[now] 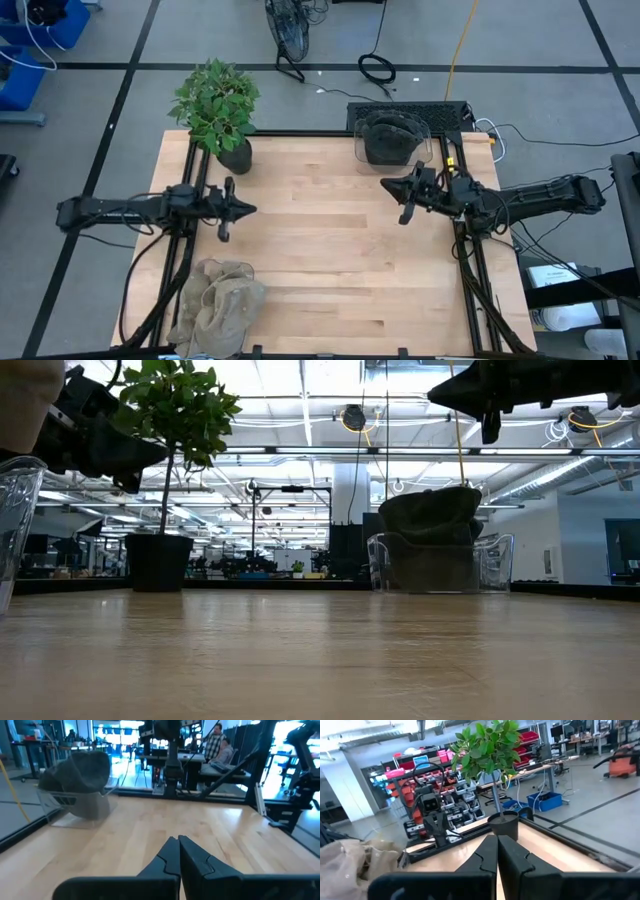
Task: Pick & Place hat
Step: Return to Home Position
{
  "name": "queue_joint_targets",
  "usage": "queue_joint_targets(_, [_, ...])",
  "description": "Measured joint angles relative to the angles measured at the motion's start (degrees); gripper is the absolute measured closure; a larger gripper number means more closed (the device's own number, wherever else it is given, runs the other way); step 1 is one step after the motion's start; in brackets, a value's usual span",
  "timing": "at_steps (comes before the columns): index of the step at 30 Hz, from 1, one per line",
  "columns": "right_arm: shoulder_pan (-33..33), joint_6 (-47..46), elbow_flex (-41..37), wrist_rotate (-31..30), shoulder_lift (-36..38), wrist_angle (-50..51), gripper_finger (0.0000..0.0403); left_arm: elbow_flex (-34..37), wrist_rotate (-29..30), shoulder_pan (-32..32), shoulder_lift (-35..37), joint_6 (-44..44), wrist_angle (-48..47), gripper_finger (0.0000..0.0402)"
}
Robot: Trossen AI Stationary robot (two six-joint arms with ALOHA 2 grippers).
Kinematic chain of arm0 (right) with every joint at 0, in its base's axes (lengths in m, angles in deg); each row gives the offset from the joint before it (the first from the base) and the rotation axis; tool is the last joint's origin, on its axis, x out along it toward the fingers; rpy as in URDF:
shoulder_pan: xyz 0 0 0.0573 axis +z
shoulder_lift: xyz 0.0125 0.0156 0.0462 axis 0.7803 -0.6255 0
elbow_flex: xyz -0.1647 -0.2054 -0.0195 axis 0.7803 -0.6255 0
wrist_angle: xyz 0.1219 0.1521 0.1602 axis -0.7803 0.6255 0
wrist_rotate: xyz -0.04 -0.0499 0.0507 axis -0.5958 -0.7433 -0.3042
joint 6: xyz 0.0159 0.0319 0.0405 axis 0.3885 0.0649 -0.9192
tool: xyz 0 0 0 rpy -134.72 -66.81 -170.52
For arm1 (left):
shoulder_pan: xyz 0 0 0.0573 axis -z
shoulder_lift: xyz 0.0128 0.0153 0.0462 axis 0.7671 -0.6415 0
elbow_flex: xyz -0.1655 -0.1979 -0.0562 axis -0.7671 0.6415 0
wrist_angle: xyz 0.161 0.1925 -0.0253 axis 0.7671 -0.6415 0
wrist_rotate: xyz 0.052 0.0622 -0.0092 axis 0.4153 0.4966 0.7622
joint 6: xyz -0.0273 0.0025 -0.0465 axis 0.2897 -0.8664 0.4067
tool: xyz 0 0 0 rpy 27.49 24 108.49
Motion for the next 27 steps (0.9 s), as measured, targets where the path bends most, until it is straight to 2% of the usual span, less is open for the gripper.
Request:
queue_joint_targets(5, [0.0, -1.88, 0.0, 0.0, 0.0, 0.04, 0.0403, 0.0, -1.63, -2.13, 6.86, 0.41, -5.9, 0.0398])
queue_joint_targets(14, [0.02, 1.13, 0.01, 0.4, 0.04, 0.14, 0.0403, -0.11, -2.79, -4.71, 16.25, 3.12, -15.08, 0.0398])
queue_joint_targets(23, [0.02, 8.3, 0.07, 0.42, 3.54, 2.0, 0.0403, -0.13, -3.02, -2.92, 16.94, 11.57, -15.23, 0.0399])
queue_joint_targets(27, [0.02, 8.38, 0.07, 0.44, 5.91, 5.64, 0.0403, -0.13, 0.99, -0.99, 16.93, 10.99, -15.94, 0.0399])
